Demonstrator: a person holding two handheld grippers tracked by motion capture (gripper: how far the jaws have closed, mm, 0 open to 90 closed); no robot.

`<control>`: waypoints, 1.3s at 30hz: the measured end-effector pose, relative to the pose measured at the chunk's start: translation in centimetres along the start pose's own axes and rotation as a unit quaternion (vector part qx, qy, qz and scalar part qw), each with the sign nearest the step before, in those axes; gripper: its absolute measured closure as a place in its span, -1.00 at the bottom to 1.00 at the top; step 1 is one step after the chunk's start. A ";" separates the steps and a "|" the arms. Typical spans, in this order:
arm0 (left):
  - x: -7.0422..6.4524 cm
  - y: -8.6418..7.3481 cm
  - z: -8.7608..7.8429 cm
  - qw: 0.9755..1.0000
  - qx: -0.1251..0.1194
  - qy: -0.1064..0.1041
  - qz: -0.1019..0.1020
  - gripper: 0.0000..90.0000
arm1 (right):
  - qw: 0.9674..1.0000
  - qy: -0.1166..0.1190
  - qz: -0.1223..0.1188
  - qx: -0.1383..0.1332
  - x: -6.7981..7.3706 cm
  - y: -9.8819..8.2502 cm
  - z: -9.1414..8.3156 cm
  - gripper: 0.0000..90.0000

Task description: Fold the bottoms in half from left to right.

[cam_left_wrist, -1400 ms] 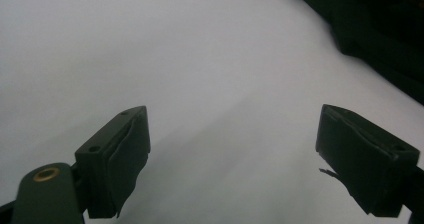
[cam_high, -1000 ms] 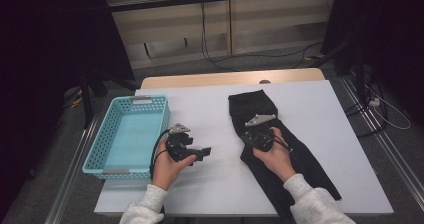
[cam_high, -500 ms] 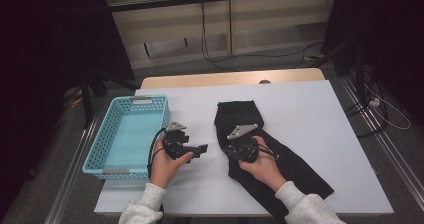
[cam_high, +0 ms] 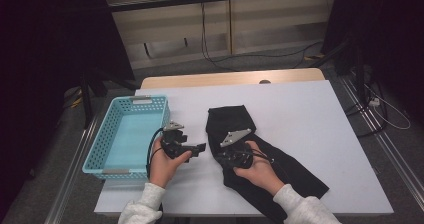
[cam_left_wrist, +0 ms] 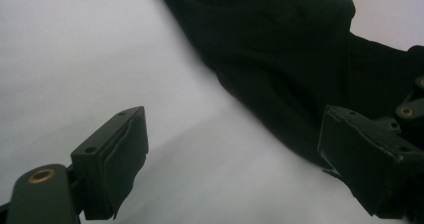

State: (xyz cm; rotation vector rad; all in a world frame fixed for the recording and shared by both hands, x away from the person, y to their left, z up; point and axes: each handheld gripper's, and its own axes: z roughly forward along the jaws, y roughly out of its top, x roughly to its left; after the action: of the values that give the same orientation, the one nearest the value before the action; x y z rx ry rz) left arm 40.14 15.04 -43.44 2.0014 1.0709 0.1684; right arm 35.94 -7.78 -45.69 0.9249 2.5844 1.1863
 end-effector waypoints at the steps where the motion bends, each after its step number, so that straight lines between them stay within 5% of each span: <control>1: 0.0 0.0 0.0 1.000 0.000 0.000 0.000 -0.72 | 1.000 0.001 -0.006 0.002 0.2 0.0 0.0 0.86; 5: 0.1 0.1 -0.1 1.000 -0.002 0.002 -0.002 -0.73 | 1.000 0.016 -0.017 0.006 1.0 0.1 0.1 0.80; 9: 0.3 0.1 -0.1 1.000 -0.005 -0.001 -0.004 -0.74 | 1.000 0.007 -0.007 0.008 1.1 0.2 -0.3 0.46; 18: 0.4 0.1 0.0 1.000 -0.005 -0.003 -0.004 -0.74 | 0.999 -0.028 0.029 -0.028 -1.5 0.0 -4.5 0.06; 25: 0.4 0.2 0.2 1.000 -0.003 -0.003 -0.003 -0.74 | 0.994 -0.073 0.071 -0.044 -4.2 -1.7 -7.4 -0.06; 33: 0.2 0.5 0.5 1.000 -0.004 -0.012 -0.001 -0.74 | 0.988 -0.108 0.101 -0.046 -5.3 -4.3 -9.8 -0.15; 39: 0.4 0.8 0.7 1.000 -0.001 -0.010 0.000 -0.74 | 0.980 -0.141 0.130 -0.043 -6.0 -6.7 -12.1 -0.15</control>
State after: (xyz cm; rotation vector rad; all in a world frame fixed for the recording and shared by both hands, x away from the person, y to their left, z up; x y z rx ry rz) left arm 41.21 14.71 -43.44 1.9976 1.0576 0.1476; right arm 33.04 -22.40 -43.08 1.3360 2.2230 1.1187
